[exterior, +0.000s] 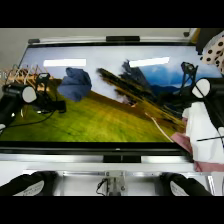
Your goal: Fold the shirts.
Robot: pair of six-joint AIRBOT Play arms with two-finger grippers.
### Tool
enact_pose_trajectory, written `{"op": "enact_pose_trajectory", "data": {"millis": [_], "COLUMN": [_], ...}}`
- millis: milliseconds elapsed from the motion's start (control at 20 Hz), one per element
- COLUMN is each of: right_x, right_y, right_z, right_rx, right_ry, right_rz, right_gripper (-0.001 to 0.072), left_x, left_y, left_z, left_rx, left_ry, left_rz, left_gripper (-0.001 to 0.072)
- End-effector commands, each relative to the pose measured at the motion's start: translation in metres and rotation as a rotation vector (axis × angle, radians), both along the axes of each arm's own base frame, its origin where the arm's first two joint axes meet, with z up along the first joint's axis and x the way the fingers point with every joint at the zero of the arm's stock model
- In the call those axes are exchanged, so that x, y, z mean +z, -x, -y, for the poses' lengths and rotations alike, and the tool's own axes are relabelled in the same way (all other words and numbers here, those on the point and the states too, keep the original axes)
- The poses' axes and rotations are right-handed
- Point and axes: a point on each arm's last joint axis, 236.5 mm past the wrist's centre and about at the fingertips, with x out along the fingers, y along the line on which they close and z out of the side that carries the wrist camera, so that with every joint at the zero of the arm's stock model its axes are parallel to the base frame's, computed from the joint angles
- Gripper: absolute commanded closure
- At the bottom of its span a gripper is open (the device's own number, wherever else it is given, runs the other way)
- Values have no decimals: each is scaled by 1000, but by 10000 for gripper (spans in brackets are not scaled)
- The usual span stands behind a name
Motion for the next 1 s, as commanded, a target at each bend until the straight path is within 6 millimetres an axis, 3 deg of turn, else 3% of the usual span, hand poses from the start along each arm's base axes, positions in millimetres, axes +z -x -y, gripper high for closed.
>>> {"op": "enact_pose_trajectory", "data": {"millis": [0, 100, 250, 450, 550, 650, 850, 900, 950], "right_x": [2, 3, 4, -6, -12, -16, -16, -16, -16], "right_y": [-5, -7, -14, -15, -14, -14, -13, -13, -13], "right_z": [-3, -4, -9, -26, -33, -35, -35, -35, -35], "right_rx": [2, 11, 6, 18, 36, 42, 63, 64, 64], "right_ry": [-13, -13, -38, -109, -129, -134, -127, -126, -127], "right_rz": [23, 33, 58, 18, -4, -16, -18, -19, -18], "right_gripper": [26, 26, 26, 26, 26, 26, 26, 26, 26], "left_x": [3, 1, 4, -39, -52, -65, -100, -101, -99], "left_y": [-22, -34, -100, -162, -190, -209, -212, -212, -212], "left_z": [11, 19, 17, -21, -18, -3, 12, 13, 14], "left_rx": [9, 14, 93, 194, 226, 234, 255, 257, 259], "left_ry": [49, 84, 135, 101, 156, 227, 280, 284, 295], "left_rz": [85, 118, 272, 146, 125, 113, 49, 45, 47], "left_gripper": [-6, -6, -4, -13, -13, -13, -13, 18, 306]}}
